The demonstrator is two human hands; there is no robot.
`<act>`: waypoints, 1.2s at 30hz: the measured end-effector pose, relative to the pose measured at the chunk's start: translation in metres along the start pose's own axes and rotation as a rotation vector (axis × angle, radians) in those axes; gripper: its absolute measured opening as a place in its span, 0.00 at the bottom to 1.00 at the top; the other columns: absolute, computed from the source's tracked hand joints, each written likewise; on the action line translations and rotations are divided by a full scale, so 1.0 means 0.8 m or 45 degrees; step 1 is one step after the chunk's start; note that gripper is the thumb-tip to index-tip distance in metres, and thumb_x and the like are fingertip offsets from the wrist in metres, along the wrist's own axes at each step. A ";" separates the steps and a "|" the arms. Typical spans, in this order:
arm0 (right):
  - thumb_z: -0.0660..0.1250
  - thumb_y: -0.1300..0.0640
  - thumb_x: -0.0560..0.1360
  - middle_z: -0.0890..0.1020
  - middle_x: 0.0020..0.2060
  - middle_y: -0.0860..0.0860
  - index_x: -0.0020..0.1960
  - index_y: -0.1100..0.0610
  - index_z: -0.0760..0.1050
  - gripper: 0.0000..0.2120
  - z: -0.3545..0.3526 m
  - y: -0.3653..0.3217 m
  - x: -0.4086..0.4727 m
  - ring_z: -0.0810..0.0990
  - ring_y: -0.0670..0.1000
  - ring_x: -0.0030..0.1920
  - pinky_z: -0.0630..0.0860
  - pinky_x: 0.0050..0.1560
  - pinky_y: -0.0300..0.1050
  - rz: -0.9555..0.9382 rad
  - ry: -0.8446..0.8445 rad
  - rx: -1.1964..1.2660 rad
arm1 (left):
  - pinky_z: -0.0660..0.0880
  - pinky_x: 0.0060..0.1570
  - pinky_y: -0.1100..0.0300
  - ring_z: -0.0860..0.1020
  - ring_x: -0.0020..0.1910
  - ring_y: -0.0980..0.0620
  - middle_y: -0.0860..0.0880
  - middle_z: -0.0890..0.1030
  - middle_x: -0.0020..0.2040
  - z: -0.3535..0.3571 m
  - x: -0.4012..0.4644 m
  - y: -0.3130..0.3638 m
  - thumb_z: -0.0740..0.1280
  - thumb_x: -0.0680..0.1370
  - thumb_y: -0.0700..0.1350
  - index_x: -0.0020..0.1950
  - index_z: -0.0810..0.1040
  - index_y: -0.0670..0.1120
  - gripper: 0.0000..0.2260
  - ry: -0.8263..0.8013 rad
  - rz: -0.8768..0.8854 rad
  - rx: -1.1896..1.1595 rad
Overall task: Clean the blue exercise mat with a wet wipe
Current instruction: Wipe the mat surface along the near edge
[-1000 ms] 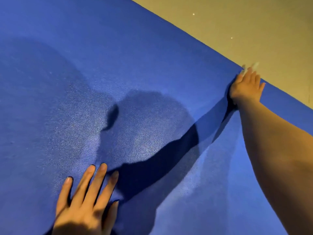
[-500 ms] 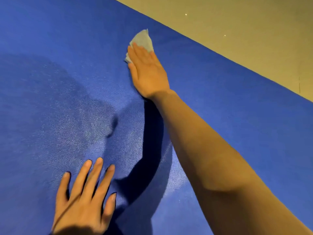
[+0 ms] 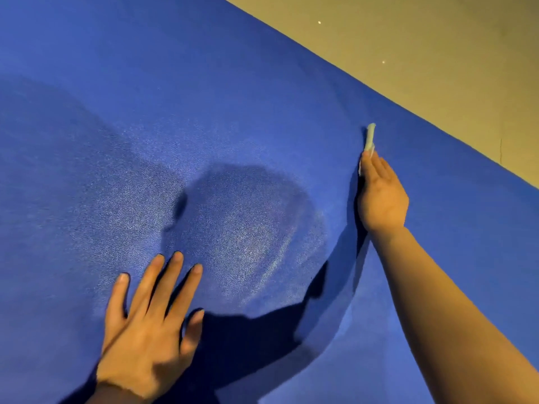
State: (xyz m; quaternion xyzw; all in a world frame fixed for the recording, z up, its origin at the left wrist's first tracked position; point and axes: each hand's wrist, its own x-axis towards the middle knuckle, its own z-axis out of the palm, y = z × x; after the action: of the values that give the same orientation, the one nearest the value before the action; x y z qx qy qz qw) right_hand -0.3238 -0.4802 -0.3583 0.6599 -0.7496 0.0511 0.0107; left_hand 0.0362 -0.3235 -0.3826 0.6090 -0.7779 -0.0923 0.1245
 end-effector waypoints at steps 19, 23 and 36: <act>0.53 0.69 0.81 0.71 0.70 0.39 0.67 0.59 0.74 0.19 -0.043 -0.107 -0.209 0.66 0.39 0.70 0.67 0.58 0.27 0.128 0.072 0.538 | 0.56 0.71 0.35 0.67 0.73 0.38 0.39 0.70 0.73 0.007 -0.004 -0.005 0.55 0.81 0.52 0.73 0.71 0.43 0.24 -0.006 0.066 0.059; 0.59 0.69 0.79 0.82 0.56 0.48 0.63 0.60 0.77 0.17 -0.056 -0.069 -0.216 0.76 0.48 0.48 0.70 0.47 0.41 0.295 -0.246 0.586 | 0.52 0.72 0.39 0.64 0.74 0.40 0.40 0.70 0.74 0.002 -0.007 -0.010 0.55 0.81 0.54 0.73 0.72 0.44 0.24 -0.023 0.085 -0.009; 0.62 0.58 0.80 0.77 0.54 0.56 0.60 0.61 0.71 0.11 -0.066 -0.045 -0.208 0.75 0.58 0.50 0.66 0.44 0.47 0.840 -0.293 0.489 | 0.74 0.59 0.37 0.70 0.68 0.39 0.40 0.76 0.67 -0.052 -0.078 -0.032 0.57 0.74 0.55 0.65 0.78 0.43 0.25 -0.350 0.257 -0.067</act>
State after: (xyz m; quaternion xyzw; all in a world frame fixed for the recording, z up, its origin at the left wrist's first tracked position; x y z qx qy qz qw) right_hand -0.2696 -0.3152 -0.3174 0.3752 -0.8943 0.1168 -0.2141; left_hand 0.0871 -0.2686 -0.3558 0.5059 -0.8422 -0.1821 0.0413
